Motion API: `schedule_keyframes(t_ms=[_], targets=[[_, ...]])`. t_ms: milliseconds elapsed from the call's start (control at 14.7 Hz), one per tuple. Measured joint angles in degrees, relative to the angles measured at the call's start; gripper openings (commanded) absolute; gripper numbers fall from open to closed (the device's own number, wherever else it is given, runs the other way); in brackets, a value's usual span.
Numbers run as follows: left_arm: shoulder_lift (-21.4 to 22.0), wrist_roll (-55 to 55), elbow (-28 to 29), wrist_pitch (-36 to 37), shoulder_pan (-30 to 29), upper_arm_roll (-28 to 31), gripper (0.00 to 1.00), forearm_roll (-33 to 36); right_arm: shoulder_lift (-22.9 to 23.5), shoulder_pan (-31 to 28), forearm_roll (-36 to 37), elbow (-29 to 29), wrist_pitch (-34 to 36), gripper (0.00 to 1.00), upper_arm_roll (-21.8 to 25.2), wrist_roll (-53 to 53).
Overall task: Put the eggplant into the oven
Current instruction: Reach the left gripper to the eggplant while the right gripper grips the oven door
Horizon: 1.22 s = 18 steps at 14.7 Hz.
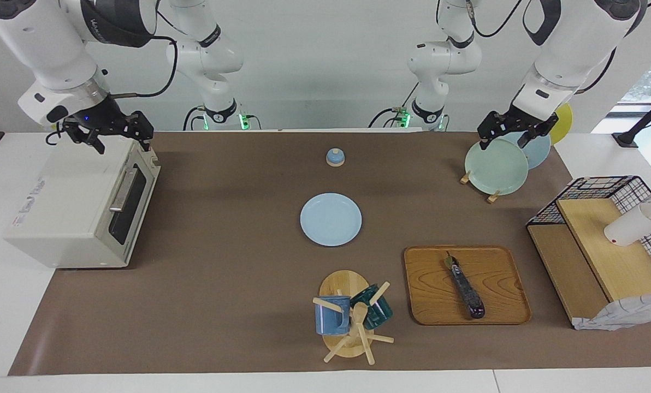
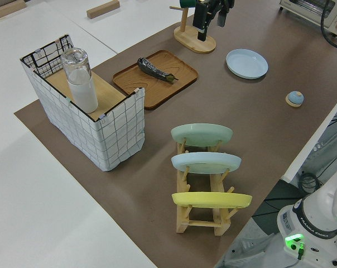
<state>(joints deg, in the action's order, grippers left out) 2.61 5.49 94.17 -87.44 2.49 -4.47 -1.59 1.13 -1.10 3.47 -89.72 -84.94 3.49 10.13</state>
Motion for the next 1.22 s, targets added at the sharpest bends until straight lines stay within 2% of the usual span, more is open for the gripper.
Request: schedule_keyframes(t_ms=[611,679,747,1018,1222], targets=[[0.0,0.0,0.1,-1.2,-0.1,0.0,1.00,-0.1,0.0,0.0,0.0,0.0,-0.1,1.00,0.0,0.0],[0.0,0.0,0.2,-2.0,-0.1,0.0,1.00,-0.1,0.0,0.0,0.0,0.0,-0.3,0.62,0.0,0.1],[0.0,0.0,0.4,-2.9,-0.1,0.0,1.00,-0.2,0.0,0.0,0.0,0.0,-0.5,0.01,0.0,0.3],[-1.4,0.0,0.7,-5.4,-0.1,0.0,1.00,-0.3,-0.4,0.0,0.0,-2.1,-3.1,0.00,-0.2,1.7],[-6.9,0.0,0.0,-8.9,-0.1,-0.1,1.00,-0.3,-2.3,-1.7,0.0,-8.9,-9.4,0.00,0.2,2.3]])
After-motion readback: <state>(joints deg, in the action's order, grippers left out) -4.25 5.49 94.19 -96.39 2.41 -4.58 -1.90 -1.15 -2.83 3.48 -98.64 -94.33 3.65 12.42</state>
